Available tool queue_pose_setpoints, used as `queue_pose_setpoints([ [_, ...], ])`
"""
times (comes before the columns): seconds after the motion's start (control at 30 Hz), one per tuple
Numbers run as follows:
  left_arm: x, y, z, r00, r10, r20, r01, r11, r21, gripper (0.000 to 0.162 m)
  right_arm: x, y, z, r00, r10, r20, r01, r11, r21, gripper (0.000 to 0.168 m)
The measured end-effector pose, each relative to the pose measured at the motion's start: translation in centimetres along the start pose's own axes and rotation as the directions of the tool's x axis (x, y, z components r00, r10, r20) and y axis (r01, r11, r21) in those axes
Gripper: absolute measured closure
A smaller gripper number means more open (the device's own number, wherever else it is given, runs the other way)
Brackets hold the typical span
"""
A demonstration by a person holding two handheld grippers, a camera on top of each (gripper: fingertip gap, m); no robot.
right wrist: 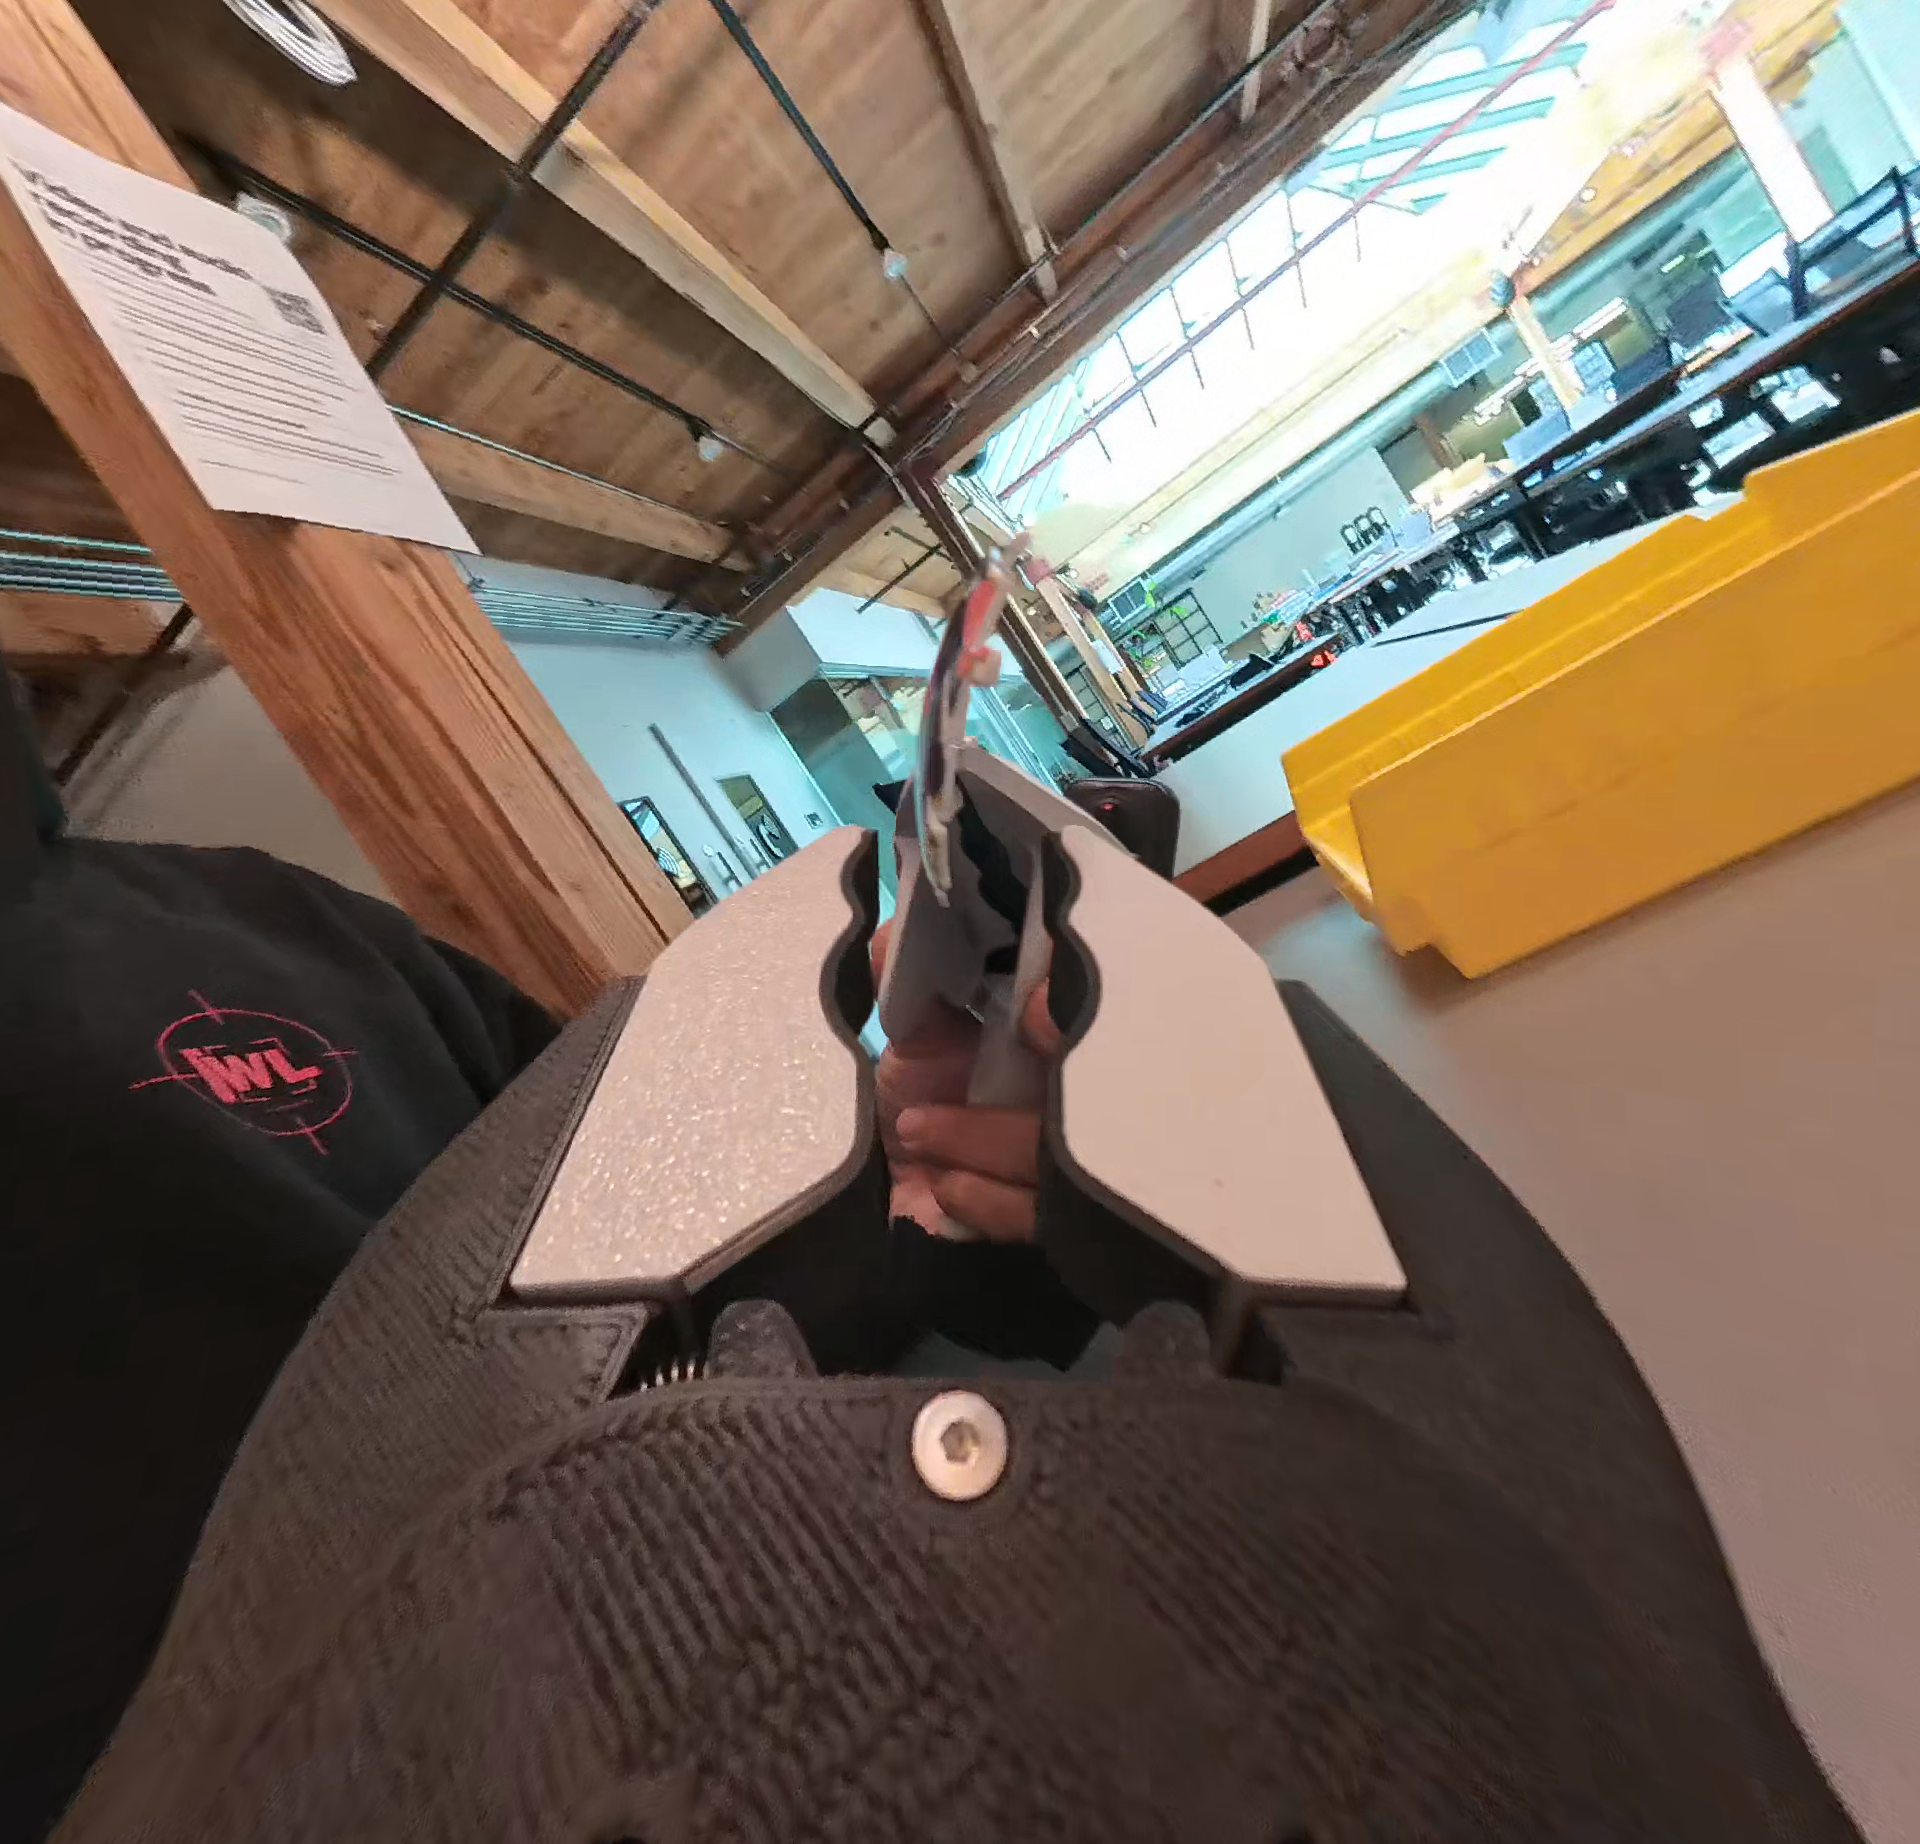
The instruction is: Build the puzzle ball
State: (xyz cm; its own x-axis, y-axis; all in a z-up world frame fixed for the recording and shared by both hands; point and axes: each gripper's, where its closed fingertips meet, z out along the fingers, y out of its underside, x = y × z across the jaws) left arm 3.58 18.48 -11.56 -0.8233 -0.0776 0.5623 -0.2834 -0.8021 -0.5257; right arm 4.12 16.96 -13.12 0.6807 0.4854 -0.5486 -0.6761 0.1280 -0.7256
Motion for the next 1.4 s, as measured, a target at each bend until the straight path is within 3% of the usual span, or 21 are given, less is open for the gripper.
queue_pose_setpoints([
  [0.2,-0.1,0.5,0.2,1.0,-0.004,-0.006,0.004,1.0,-0.02,0.161,-0.6,-0.1,0.0,0.995,-0.099,-0.002,0.099,0.995,-0.006,0.162],
  [0.4,0.3,0.9,0.3,0.999,0.015,-0.031,-0.017,0.997,-0.071,0.16,-1.8,0.0,0.0,0.988,-0.146,0.042,0.148,0.987,-0.056,0.166],
  [0.5,0.5,1.7,0.1,0.996,0.085,-0.023,-0.088,0.975,-0.203,0.156,-2.0,0.5,-0.2,0.985,-0.169,0.044,0.173,0.974,-0.145,0.165],
  [0.6,0.4,2.8,-0.2,0.985,0.17,0.005,-0.156,0.913,-0.376,0.136,-1.8,1.6,-0.6,0.968,-0.249,0.022,0.245,0.928,-0.28,0.166],
  [0.73,0.1,3.7,-0.5,0.962,0.273,-0.001,-0.23,0.808,-0.542,0.138,-2.5,2.7,-0.8,0.95,-0.305,0.067,0.307,0.874,-0.377,0.166],
  [0.83,0.9,4.5,-0.7,0.971,0.233,-0.058,-0.219,0.762,-0.609,0.142,-2.6,3.1,-0.8,0.951,-0.299,0.081,0.306,0.861,-0.406,0.166],
  [1.1,2.4,5.5,-0.9,0.979,0.158,-0.131,-0.206,0.73,-0.651,0.142,-3.0,4.9,-1.8,0.927,-0.344,0.148,0.37,0.782,-0.501,0.166],
  [1.4,1.8,6.0,-1.4,0.985,0.144,-0.097,-0.171,0.708,-0.686,0.149,-2.4,5.9,-2.5,0.896,-0.414,0.163,0.425,0.69,-0.586,0.165],
])
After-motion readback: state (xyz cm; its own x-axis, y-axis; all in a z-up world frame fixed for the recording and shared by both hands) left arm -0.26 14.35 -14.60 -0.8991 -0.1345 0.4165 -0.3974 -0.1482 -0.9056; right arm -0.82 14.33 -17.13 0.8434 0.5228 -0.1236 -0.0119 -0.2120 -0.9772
